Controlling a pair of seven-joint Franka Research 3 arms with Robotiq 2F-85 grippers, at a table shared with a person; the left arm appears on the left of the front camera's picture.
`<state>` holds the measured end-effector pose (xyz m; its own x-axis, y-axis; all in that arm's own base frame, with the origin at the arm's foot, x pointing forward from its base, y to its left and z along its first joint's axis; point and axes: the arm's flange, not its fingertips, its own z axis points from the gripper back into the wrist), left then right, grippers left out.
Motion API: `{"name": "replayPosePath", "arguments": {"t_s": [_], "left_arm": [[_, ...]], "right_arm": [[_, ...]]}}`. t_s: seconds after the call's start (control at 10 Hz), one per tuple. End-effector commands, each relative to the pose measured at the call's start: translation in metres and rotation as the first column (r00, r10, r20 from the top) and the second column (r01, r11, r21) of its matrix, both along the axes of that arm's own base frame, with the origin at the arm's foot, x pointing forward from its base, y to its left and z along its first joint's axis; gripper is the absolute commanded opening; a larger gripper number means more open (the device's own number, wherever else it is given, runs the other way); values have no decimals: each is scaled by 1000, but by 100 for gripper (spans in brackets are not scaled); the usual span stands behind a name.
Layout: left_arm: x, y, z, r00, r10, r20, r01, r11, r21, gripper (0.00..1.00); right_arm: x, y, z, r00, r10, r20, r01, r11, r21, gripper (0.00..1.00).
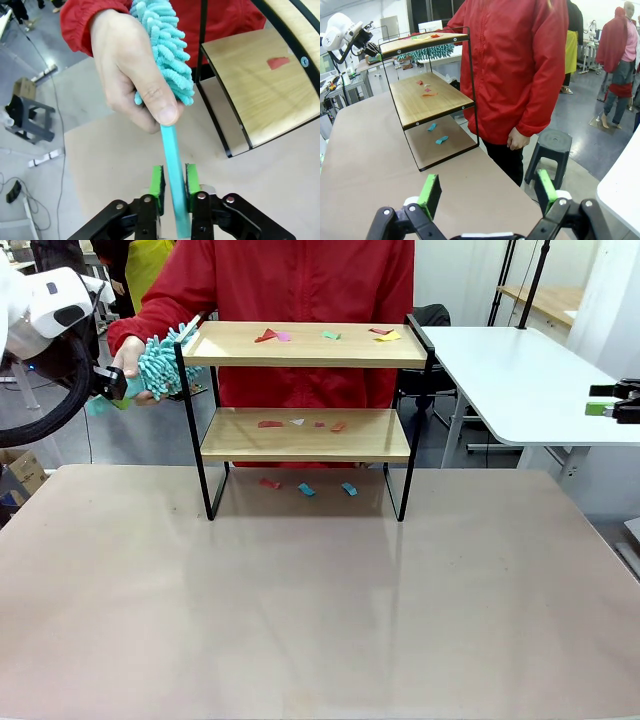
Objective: Clean the shelf.
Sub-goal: Pick up the Duster handed by the human.
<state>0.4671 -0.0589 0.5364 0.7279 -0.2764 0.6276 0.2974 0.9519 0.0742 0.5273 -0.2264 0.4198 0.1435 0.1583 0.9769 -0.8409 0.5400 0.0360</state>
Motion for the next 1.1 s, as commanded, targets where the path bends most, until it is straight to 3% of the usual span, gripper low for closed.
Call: {"name": "replayPosePath", "arguments": {"t_s": [0.0, 0.7, 0.8, 1.0], "left_arm": [[1, 1, 2, 999, 27, 30, -27, 999, 19, 0], [-6, 3, 10, 992, 116, 41, -115, 993, -26, 0], [1, 6, 2, 998, 60, 10, -60, 998, 12, 0], [1, 6, 2, 998, 60, 10, -60, 998, 12, 0]], "right_arm": [[1, 1, 1, 1000, 1, 3, -1, 1000, -1, 100], [1, 1, 1, 1000, 1, 3, -1, 1000, -1, 100], [1, 1, 1, 1000, 1, 3, -1, 1000, -1, 100], [1, 1, 1, 1000, 1, 3, -1, 1000, -1, 100]]}}
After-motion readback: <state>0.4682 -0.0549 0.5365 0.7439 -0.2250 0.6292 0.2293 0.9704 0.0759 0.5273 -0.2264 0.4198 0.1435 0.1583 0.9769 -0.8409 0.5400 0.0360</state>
